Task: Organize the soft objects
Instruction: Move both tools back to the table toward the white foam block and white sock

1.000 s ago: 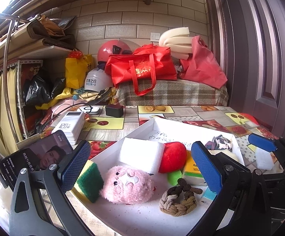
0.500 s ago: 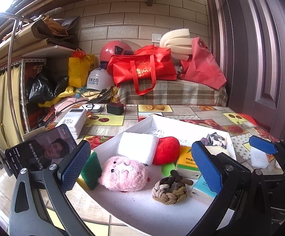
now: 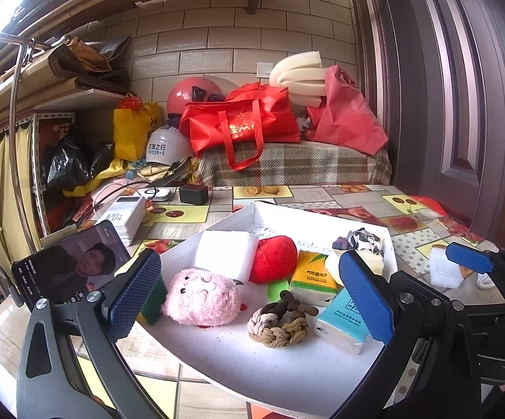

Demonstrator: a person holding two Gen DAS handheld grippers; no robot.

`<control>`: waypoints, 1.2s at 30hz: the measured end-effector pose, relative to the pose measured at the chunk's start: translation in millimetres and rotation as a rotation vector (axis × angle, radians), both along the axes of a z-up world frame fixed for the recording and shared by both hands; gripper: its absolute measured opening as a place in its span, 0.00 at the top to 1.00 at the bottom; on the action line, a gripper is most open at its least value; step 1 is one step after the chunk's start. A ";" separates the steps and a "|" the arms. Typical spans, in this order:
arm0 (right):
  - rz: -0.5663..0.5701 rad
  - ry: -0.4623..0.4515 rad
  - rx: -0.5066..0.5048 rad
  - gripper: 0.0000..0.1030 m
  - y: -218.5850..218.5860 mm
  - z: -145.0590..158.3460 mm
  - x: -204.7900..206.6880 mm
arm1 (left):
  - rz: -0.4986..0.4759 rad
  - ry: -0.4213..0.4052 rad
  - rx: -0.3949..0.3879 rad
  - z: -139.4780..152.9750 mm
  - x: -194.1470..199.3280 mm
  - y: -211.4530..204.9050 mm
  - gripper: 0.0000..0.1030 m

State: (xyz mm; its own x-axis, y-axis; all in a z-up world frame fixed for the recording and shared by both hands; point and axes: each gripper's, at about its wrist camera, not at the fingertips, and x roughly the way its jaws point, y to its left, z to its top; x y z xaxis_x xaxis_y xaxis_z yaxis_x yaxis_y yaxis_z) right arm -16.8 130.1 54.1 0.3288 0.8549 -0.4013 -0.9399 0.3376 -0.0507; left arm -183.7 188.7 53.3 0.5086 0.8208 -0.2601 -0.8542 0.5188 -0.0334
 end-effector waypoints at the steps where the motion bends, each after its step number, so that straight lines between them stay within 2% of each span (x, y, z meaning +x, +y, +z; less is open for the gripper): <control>1: -0.007 0.007 -0.003 0.14 -2.9 -0.4 2.2 | -0.002 0.003 0.002 0.0 0.8 -1.6 0.00; 7: -0.085 0.074 0.019 0.14 -29.3 -0.7 29.2 | -0.015 0.037 0.020 -0.5 7.6 -13.2 0.00; 13: -0.204 0.197 0.019 0.14 -62.2 -4.5 80.0 | -0.037 0.050 0.018 -0.4 14.4 -21.1 0.00; 15: -0.256 0.205 -0.001 0.14 -73.7 -5.4 99.2 | -0.052 0.050 0.015 -1.0 16.1 -23.7 0.00; 18: -0.337 0.160 -0.050 0.14 -90.5 -5.5 128.6 | -0.084 0.059 0.012 -1.7 21.0 -27.5 0.00; 21: -0.383 0.211 -0.122 0.14 -102.6 -12.0 165.8 | -0.140 0.061 -0.005 -2.3 28.7 -32.6 0.00; 23: -0.375 0.293 -0.175 0.14 -107.8 -22.3 188.0 | -0.206 0.059 -0.015 -2.4 36.9 -40.2 0.00; 25: -0.339 0.408 -0.166 0.14 -114.5 -30.7 202.9 | -0.282 0.072 -0.020 -2.1 48.8 -50.6 0.00; 27: -0.313 0.457 -0.159 0.14 -116.6 -34.1 206.2 | -0.360 0.097 -0.017 -2.3 63.1 -63.0 0.00; 30: -0.290 0.453 -0.149 0.14 -113.5 -32.2 201.8 | -0.452 0.152 -0.005 -2.7 87.4 -81.6 0.00; 34: -0.292 0.440 -0.137 0.14 -97.5 -28.0 208.5 | -0.502 0.263 0.004 -7.1 120.4 -97.2 0.00; 35: -0.287 0.446 -0.149 0.18 -91.8 -29.5 210.2 | -0.511 0.292 0.002 -9.3 128.1 -99.2 0.00; 36: -0.277 0.455 -0.168 0.27 -85.9 -32.0 211.7 | -0.521 0.315 -0.002 -11.1 135.9 -100.1 0.00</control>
